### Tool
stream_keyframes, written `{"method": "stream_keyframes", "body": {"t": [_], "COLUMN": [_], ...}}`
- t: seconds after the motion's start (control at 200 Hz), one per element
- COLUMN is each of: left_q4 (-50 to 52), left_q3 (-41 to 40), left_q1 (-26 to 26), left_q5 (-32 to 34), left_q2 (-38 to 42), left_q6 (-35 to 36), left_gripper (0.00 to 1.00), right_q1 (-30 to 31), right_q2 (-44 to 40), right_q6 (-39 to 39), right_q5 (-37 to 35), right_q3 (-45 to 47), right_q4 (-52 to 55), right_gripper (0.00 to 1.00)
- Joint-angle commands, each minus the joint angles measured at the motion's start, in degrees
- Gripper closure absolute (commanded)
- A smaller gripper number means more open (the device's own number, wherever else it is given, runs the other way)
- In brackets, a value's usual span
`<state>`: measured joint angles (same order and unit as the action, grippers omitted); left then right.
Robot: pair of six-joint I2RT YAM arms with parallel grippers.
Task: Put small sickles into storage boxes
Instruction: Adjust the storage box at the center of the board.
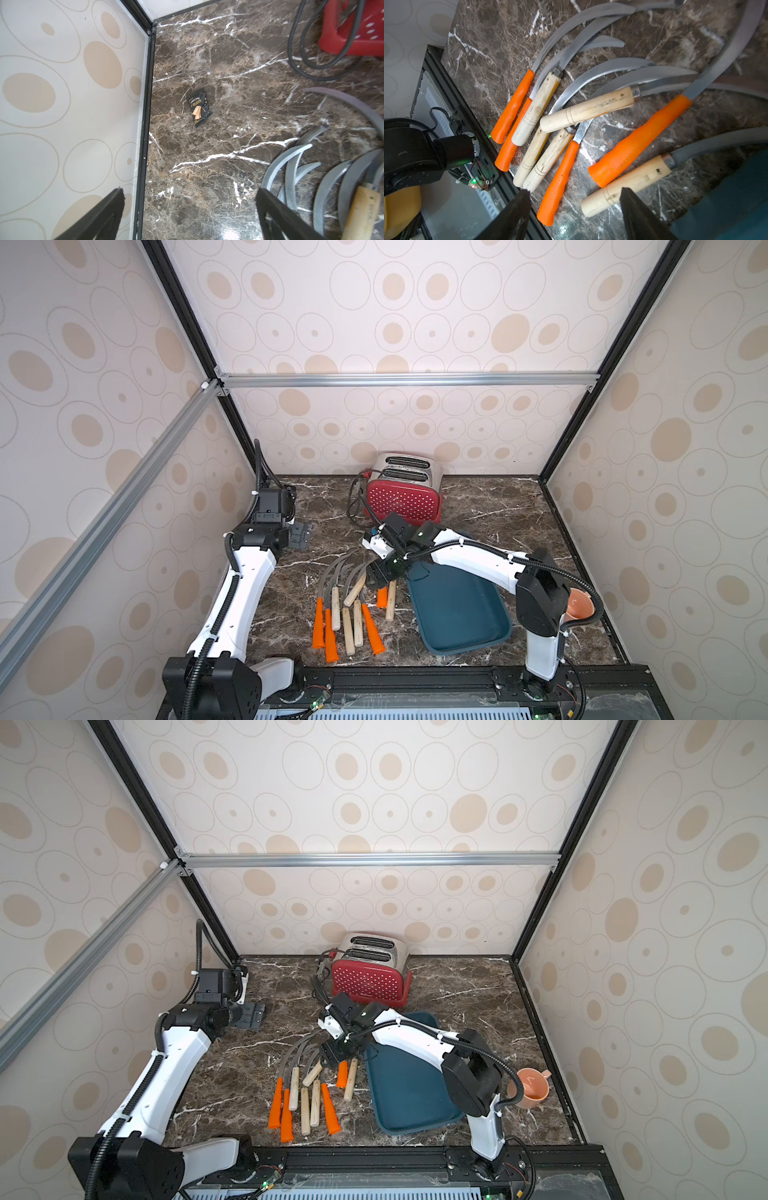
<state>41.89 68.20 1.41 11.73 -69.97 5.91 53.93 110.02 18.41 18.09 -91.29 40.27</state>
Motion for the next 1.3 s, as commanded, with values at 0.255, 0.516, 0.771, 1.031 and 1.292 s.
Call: {"method": "stream_keyframes", "body": {"t": [0.255,0.516,0.771,1.031,1.292], "left_q4": [1.2,0.5,1.8,1.6,1.5], "left_q3": [1.4,0.3,0.1,1.1,0.4], "left_q1": [0.2,0.3,0.2,0.2,0.2], "left_q5": [-3.6,-3.4,-2.1,-1.9,-1.6], "left_q2": [2.5,3.9,4.9,3.5,4.2], "left_q6": [-2.3,-2.8,-3.0,-2.4,-1.7], "left_gripper": [0.01,0.01,0.01,0.01,0.01], "right_q1": [5.8,5.9,5.8,3.4,1.0], "right_q2": [-2.2,-6.1,-4.4,-2.8,-2.2], "right_q6": [12.8,14.5,13.1,13.9,13.5], "right_q5": [-12.5,-15.4,-18.6,-21.3,-21.4], "right_q3": [4.2,12.8,12.4,13.1,11.8], "right_q4": [3.7,2.7,5.3,6.1,7.1], "right_gripper": [0.29,0.29,0.28,0.28,0.28]}}
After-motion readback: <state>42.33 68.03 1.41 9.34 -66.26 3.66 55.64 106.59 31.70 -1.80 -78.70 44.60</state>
